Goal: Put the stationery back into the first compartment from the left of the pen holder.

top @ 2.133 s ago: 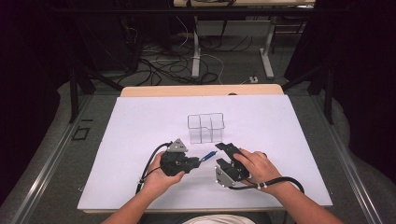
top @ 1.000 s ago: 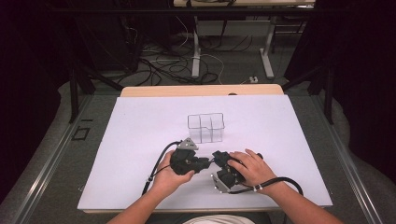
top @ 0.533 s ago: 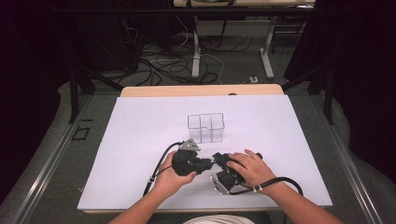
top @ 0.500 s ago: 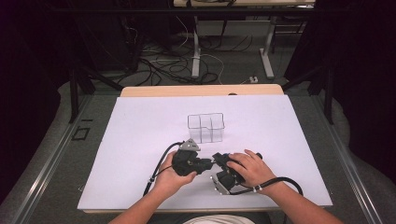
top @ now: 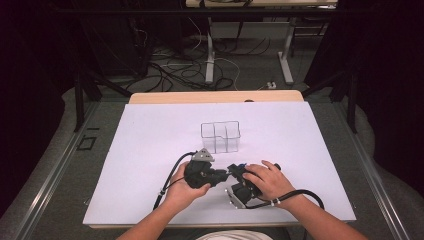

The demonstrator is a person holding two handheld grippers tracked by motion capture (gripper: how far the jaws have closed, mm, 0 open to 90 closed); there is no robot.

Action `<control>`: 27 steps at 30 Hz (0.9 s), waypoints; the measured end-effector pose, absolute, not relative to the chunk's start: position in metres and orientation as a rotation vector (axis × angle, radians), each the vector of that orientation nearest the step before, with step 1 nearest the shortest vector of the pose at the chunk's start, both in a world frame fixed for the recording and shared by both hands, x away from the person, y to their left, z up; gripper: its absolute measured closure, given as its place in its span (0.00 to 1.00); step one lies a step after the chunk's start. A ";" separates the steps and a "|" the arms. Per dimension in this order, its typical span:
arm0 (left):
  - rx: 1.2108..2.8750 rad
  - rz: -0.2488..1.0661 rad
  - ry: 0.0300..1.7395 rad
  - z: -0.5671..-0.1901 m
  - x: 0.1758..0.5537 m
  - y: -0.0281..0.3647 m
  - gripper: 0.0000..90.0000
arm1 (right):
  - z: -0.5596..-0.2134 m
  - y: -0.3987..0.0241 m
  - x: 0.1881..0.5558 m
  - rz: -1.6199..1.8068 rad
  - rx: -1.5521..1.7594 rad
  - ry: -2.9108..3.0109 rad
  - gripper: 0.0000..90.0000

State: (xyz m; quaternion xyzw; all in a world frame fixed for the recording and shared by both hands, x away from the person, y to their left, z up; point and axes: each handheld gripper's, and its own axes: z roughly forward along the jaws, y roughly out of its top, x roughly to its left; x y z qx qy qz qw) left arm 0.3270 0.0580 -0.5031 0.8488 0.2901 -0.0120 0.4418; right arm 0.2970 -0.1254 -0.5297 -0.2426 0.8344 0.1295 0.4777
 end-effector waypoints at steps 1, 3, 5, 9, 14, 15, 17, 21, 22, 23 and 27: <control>2.102 -0.029 0.721 -0.503 0.327 0.058 0.88 | -0.530 -0.125 0.297 0.316 -0.591 2.037 0.88; 2.089 -0.031 0.725 -0.503 0.327 0.059 0.85 | -0.530 -0.126 0.298 0.315 -0.587 2.040 0.88; 2.078 -0.018 0.724 -0.502 0.327 0.060 0.81 | -0.530 -0.126 0.299 0.307 -0.579 2.043 0.88; 2.065 -0.010 0.742 -0.500 0.328 0.064 0.76 | -0.531 -0.127 0.300 0.314 -0.570 2.054 0.88; 2.057 0.028 0.761 -0.499 0.331 0.071 0.71 | -0.530 -0.128 0.300 0.308 -0.558 2.063 0.88; 2.053 0.030 0.785 -0.499 0.331 0.072 0.70 | -0.529 -0.129 0.300 0.298 -0.551 2.063 0.88; 2.049 0.040 0.800 -0.499 0.333 0.075 0.67 | -0.530 -0.129 0.301 0.312 -0.545 2.064 0.88; 2.041 0.083 0.824 -0.501 0.337 0.082 0.62 | -0.529 -0.130 0.301 0.317 -0.541 2.060 0.88; 2.034 0.087 0.841 -0.501 0.337 0.083 0.61 | -0.529 -0.130 0.301 0.317 -0.541 2.059 0.88; 2.033 0.108 0.853 -0.501 0.338 0.085 0.59 | -0.529 -0.130 0.301 0.319 -0.541 2.059 0.88; 2.019 0.147 0.882 -0.502 0.341 0.092 0.55 | -0.529 -0.130 0.302 0.327 -0.536 2.054 0.88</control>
